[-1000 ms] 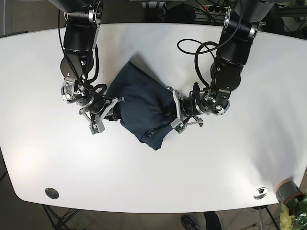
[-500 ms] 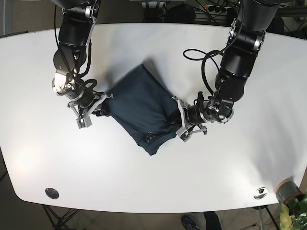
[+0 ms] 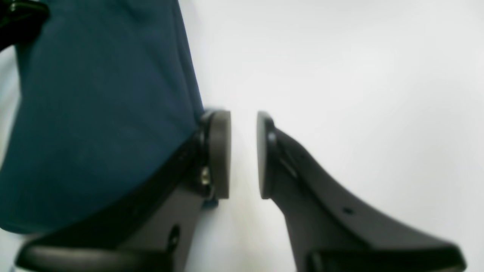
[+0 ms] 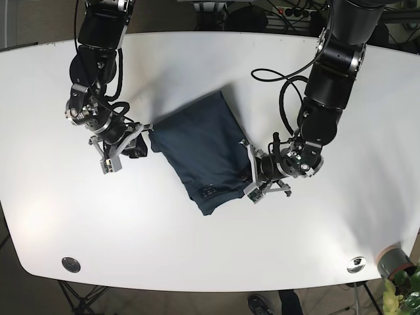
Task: Fold the T-shirt properly
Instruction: 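Grasp the folded teal bundle's sides with both grippers and square it, then carry the folded teal bundle with the left gripper to the table edge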
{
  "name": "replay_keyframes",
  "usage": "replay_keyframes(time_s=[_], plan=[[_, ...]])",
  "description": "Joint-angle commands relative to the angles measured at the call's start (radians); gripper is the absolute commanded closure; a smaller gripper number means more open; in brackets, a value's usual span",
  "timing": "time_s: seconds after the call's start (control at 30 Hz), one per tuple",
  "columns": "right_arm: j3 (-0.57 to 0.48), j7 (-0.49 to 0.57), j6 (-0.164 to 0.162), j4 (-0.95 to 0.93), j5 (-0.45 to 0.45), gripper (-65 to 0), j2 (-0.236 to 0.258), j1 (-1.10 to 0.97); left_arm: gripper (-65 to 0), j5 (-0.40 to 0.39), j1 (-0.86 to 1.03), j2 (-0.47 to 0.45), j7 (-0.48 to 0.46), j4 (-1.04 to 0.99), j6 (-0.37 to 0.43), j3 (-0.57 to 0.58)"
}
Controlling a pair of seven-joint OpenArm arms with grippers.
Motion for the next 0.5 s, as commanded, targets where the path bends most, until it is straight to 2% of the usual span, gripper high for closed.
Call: replay_keyframes(time_s=[0.0, 0.13, 0.37, 0.47], plan=[[0.001, 0.015, 0.006, 0.052, 0.019, -10.9, 0.007, 0.007, -0.6, -0.015, -0.013, -0.001, -0.026, 0.095, 0.000, -0.034], [-0.003, 0.015, 0.006, 0.053, 0.019, -10.9, 0.007, 0.000, -0.6, -0.013, 0.057, -0.001, -0.019, 0.221, 0.000, -0.093], [-0.011, 0.015, 0.007, 0.032, 0.019, -10.9, 0.003, -0.029, -0.6, -0.013, 0.126, 0.006, 0.155, 0.373, 0.002, -0.169], [-0.069, 0.015, 0.006, 0.035, 0.019, -10.9, 0.003, -0.049, -0.6, -0.015, 0.152, 0.020, 0.195, 0.410, 0.002, -0.217]])
